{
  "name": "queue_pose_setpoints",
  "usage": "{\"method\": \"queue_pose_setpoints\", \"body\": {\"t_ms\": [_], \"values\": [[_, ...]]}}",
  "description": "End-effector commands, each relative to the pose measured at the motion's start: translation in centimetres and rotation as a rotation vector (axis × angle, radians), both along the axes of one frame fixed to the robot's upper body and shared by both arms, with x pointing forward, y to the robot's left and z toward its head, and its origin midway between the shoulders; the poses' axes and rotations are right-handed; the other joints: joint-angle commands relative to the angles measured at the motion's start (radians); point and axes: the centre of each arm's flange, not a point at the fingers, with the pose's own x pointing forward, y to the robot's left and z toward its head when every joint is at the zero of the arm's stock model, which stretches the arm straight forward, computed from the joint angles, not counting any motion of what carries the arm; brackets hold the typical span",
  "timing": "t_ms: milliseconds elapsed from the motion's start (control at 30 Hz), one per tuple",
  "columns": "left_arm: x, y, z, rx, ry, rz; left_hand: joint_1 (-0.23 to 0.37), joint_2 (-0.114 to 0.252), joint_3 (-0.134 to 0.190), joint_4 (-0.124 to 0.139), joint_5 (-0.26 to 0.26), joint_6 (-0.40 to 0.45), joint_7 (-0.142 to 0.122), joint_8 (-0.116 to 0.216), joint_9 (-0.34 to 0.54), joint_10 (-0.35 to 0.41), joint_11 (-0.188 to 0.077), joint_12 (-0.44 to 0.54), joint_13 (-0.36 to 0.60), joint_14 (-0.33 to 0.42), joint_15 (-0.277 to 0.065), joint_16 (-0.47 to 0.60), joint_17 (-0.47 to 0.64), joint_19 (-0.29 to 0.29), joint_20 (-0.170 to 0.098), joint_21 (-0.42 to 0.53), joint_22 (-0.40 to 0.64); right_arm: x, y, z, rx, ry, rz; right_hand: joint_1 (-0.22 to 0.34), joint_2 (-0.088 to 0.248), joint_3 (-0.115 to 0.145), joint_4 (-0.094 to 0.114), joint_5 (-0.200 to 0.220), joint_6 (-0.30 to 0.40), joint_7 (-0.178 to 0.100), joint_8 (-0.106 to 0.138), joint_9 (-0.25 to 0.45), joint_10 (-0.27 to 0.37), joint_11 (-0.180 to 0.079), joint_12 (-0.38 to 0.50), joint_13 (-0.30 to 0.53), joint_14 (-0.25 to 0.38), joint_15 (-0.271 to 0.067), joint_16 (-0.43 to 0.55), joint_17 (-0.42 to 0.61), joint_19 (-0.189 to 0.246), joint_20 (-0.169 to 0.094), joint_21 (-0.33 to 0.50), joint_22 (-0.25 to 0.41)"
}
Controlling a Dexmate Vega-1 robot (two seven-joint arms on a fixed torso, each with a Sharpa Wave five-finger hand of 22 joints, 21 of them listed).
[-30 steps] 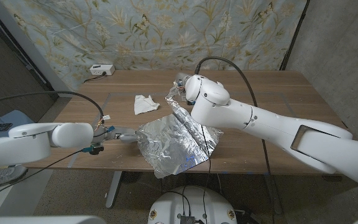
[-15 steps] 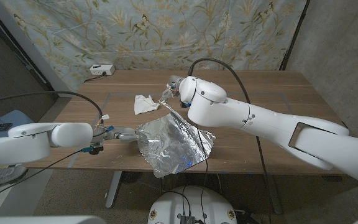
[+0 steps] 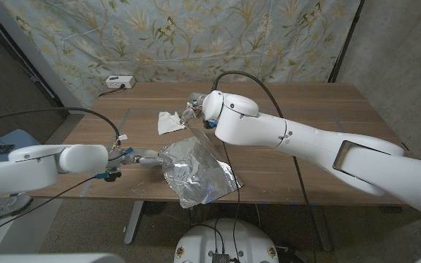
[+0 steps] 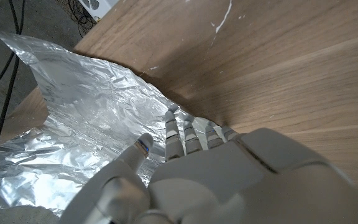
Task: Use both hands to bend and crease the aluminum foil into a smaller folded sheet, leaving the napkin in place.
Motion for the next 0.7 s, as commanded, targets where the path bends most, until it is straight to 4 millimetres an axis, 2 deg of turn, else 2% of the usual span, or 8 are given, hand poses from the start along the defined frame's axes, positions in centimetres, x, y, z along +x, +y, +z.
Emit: {"method": "queue_pose_setpoints", "body": {"t_ms": [33, 500, 700], "values": [[0.0, -0.1, 0.1, -0.009, -0.002, -0.011, 0.008, 0.007, -0.006, -0.002, 0.001, 0.001, -0.007, -0.002, 0.004, -0.002, -0.001, 0.0, 0.002, -0.004, 0.003, -0.004, 0.004, -0.082, 0.002, 0.003, 0.003, 0.9, 1.1, -0.7, 0.008, 0.054, 0.047, 0.0, 0.006, -0.006, 0.001, -0.005, -0.005, -0.002, -0.003, 0.004, -0.002, 0.002, -0.002, 0.003, 0.0, 0.007, -0.002, 0.004, 0.006, 0.009, 0.003, 0.003], [-0.1, -0.3, 0.0, -0.003, -0.003, -0.023, 0.01, 0.008, -0.006, -0.003, 0.001, 0.004, -0.01, -0.001, 0.004, -0.002, -0.001, -0.002, 0.002, -0.004, 0.003, -0.005, 0.003, -0.082, 0.001, 0.002, 0.003, 2.0, 1.9, -1.3, 0.033, 0.104, 0.085, -0.014, 0.009, -0.013, 0.006, -0.006, -0.021, 0.0, -0.012, 0.005, -0.007, 0.003, -0.001, 0.003, -0.002, 0.01, -0.002, 0.004, 0.006, 0.012, 0.003, 0.004], [-0.1, -0.3, -0.1, -0.007, -0.003, -0.019, 0.012, 0.008, -0.005, -0.004, 0.002, 0.007, -0.012, 0.0, 0.004, -0.002, -0.002, -0.002, 0.003, -0.004, 0.004, -0.005, 0.003, -0.083, 0.001, 0.002, 0.003, 2.5, 2.2, -1.7, 0.04, 0.127, 0.1, -0.021, 0.009, -0.017, 0.007, -0.006, -0.046, -0.005, -0.023, 0.005, -0.01, 0.003, 0.0, 0.003, -0.002, 0.011, -0.002, 0.004, 0.006, 0.011, 0.002, 0.004]]}}
